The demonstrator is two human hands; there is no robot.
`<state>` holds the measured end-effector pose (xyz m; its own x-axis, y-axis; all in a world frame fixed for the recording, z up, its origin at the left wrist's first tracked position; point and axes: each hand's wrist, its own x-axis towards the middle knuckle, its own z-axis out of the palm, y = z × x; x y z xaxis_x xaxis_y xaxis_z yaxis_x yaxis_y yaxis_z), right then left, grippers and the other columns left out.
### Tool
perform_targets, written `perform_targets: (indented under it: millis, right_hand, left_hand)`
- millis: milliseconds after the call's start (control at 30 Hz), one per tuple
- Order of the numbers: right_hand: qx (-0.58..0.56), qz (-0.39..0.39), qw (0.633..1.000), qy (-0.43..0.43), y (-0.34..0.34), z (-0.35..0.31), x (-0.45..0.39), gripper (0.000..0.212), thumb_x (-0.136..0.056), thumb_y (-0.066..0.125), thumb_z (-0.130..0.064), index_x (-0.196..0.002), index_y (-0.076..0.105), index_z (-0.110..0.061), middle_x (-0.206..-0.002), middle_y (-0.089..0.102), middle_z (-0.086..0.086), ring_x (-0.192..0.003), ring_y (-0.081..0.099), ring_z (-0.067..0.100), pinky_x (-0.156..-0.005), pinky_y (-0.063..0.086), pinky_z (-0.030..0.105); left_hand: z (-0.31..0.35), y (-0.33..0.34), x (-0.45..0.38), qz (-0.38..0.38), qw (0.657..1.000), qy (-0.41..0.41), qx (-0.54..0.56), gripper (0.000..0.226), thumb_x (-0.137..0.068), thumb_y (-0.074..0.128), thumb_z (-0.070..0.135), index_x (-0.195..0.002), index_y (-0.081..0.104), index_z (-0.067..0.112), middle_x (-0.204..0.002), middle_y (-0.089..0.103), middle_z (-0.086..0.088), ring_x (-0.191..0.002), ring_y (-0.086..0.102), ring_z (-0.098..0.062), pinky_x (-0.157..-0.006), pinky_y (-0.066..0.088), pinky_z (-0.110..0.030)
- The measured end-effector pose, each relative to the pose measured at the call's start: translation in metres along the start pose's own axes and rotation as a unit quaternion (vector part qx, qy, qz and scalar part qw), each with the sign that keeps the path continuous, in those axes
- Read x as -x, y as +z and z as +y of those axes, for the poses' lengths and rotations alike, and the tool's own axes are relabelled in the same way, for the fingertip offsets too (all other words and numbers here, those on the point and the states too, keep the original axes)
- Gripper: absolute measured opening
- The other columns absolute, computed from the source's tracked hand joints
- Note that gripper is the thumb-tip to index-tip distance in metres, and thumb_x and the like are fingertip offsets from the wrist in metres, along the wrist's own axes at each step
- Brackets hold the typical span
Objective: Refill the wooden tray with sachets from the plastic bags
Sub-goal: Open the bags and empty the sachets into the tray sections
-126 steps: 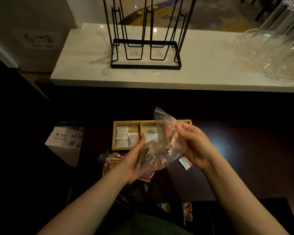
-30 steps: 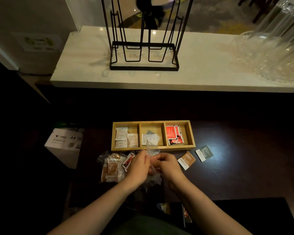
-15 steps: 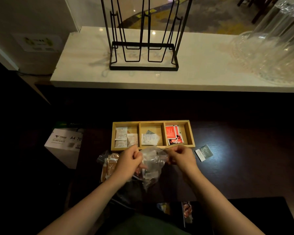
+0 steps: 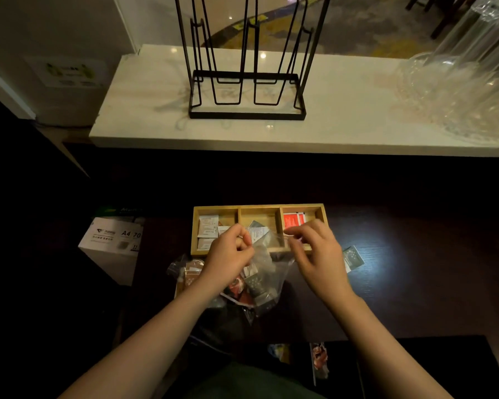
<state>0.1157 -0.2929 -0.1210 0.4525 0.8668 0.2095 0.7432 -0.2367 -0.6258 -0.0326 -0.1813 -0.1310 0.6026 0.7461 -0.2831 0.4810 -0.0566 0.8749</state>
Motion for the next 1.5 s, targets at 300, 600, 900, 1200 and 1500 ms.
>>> perform_targets:
  millis: [300, 600, 900, 1200, 1500]
  right_hand:
    - [0.062, -0.120, 0.989, -0.065, 0.029, -0.017, -0.002, 0.017, -0.087, 0.062, -0.036, -0.099, 0.061, -0.024, -0.074, 0.067, -0.009, -0.071, 0.061, 0.011, -0.080, 0.050, 0.039]
    - [-0.209, -0.114, 0.970, -0.043, -0.015, -0.047, -0.028, 0.015, -0.080, 0.072, -0.012, -0.078, 0.068, -0.026, -0.067, 0.064, -0.014, -0.064, 0.061, 0.005, -0.063, 0.047, 0.014]
    - [-0.279, -0.131, 0.951, -0.002, -0.036, -0.040, -0.057, 0.022, -0.085, 0.065, -0.010, -0.106, 0.068, -0.017, -0.078, 0.075, 0.000, -0.076, 0.072, 0.013, -0.078, 0.054, 0.022]
    - [-0.021, -0.139, 0.990, 0.001, -0.014, 0.007, -0.078, 0.011, -0.081, 0.071, -0.024, -0.091, 0.071, -0.020, -0.080, 0.073, -0.006, -0.076, 0.067, 0.001, -0.075, 0.057, 0.031]
    - [-0.094, -0.078, 0.991, 0.061, 0.009, 0.019, -0.081, 0.007, -0.077, 0.075, -0.021, -0.084, 0.073, -0.021, -0.073, 0.068, -0.011, -0.070, 0.062, 0.000, -0.063, 0.044, 0.007]
  left_hand:
    - [-0.002, 0.001, 0.008, -0.033, 0.982, -0.050, 0.181, 0.010, -0.095, 0.047, 0.010, -0.087, 0.053, 0.008, -0.077, 0.065, -0.005, -0.076, 0.064, -0.019, -0.082, 0.055, -0.037]
    - [-0.045, 0.011, 0.018, -0.035, 0.920, -0.287, 0.265, 0.040, -0.097, 0.043, 0.042, -0.123, 0.049, 0.013, -0.114, 0.063, -0.013, -0.099, 0.064, -0.031, -0.087, 0.053, -0.048]
    - [-0.034, 0.002, 0.020, 0.001, 0.893, -0.254, 0.371, 0.042, -0.096, 0.038, 0.045, -0.114, 0.060, 0.014, -0.100, 0.071, -0.017, -0.077, 0.072, -0.027, -0.054, 0.058, -0.036]
    - [-0.030, -0.042, 0.002, 0.174, 0.978, -0.088, 0.076, 0.032, -0.101, 0.036, 0.033, -0.087, 0.063, 0.022, -0.075, 0.068, -0.006, -0.060, 0.067, -0.020, -0.046, 0.052, -0.027]
    - [-0.019, -0.064, -0.016, 0.289, 0.952, 0.049, -0.090, 0.040, -0.096, 0.050, 0.027, -0.066, 0.055, 0.001, -0.053, 0.050, -0.008, -0.048, 0.048, -0.023, -0.045, 0.030, -0.025]
